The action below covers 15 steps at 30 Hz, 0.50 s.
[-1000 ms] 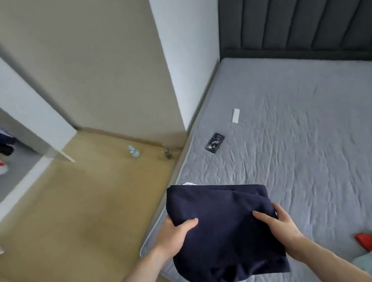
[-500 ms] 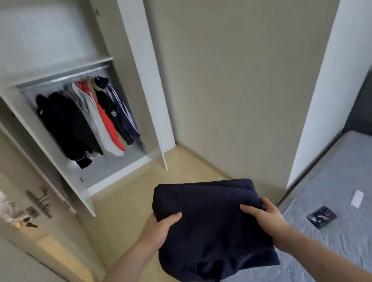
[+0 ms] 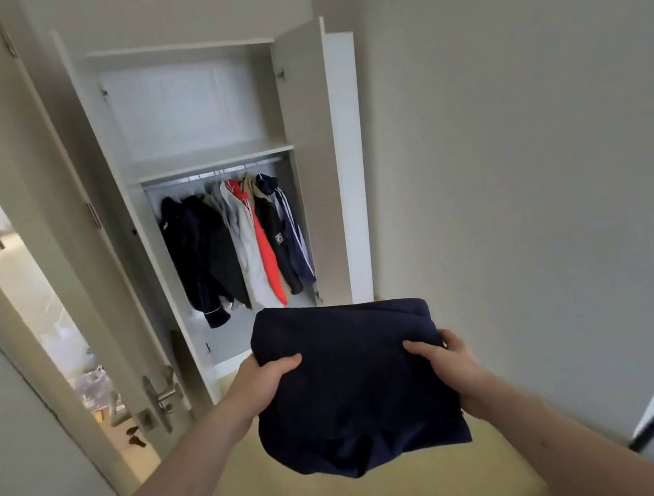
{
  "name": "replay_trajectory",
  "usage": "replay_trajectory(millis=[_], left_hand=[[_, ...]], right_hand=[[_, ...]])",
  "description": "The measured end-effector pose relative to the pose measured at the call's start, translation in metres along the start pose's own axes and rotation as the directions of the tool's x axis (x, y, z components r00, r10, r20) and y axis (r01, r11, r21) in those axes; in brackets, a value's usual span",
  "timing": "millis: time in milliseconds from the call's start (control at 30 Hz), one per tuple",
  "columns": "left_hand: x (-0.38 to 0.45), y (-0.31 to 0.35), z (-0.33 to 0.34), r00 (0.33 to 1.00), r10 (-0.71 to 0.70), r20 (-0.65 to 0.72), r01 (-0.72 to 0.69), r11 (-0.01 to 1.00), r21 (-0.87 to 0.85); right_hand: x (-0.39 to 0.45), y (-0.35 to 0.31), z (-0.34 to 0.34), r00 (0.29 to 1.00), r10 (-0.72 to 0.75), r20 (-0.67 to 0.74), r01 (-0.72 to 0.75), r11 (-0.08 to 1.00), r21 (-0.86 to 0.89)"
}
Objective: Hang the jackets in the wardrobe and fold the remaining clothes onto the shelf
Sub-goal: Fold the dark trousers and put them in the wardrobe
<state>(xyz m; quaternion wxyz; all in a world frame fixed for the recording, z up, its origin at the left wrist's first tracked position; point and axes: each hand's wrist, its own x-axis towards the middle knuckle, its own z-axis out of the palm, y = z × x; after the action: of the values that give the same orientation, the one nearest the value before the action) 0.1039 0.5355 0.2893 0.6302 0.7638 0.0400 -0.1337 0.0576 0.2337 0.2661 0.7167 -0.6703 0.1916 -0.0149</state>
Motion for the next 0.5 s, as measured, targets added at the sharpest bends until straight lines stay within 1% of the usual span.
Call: replay_trajectory(millis=[267,500], left_hand=[[0.117,0.06,-0.042,0.995,0.066,-0.07,-0.065,0.998,0.014],[0.236,0.121,-0.057,0.988,0.074,-0.137,-0.074,0.997,0.008]], right_hand=[[0.132,-0.058,0.06,0.994,-0.065,0.088,0.063,0.998,0.022],[0.266,-0.123,0.091,0.979,-0.067,0.192,0.063,0.998,0.027]])
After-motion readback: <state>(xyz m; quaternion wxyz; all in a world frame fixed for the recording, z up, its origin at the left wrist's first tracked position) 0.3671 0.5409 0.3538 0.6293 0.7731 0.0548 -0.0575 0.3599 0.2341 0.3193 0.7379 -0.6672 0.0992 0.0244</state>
